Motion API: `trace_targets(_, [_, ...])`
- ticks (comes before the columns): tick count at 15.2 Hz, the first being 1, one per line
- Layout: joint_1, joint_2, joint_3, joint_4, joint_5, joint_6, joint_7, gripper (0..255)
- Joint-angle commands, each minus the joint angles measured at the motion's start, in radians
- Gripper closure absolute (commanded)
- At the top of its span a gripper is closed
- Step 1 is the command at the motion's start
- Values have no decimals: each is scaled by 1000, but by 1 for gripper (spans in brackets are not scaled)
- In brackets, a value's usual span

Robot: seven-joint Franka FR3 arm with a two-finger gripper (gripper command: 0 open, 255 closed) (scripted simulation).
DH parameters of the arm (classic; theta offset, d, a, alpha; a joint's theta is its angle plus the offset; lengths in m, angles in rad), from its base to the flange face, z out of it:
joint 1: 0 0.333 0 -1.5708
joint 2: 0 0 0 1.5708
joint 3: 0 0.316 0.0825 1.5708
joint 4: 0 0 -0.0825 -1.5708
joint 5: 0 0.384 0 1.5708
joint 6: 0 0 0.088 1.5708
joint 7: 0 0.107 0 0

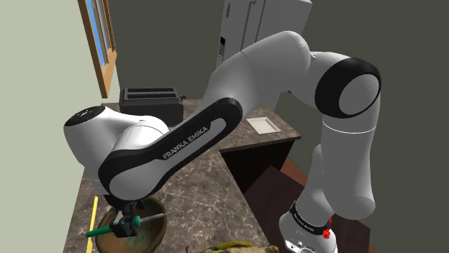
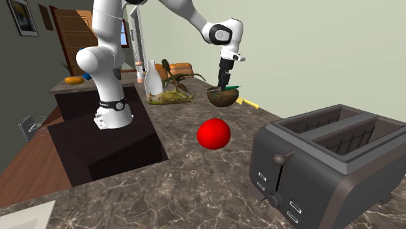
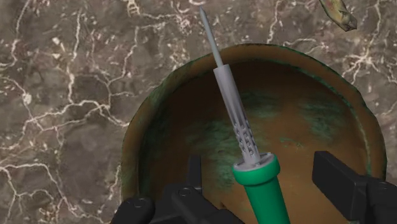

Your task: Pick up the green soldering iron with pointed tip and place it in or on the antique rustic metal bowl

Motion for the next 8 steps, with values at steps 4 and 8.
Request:
trace_targets(4, [0,0,0,0,0,0,0,0])
trace_targets(8, [-4,-33,5,88,13,-119,-9,0])
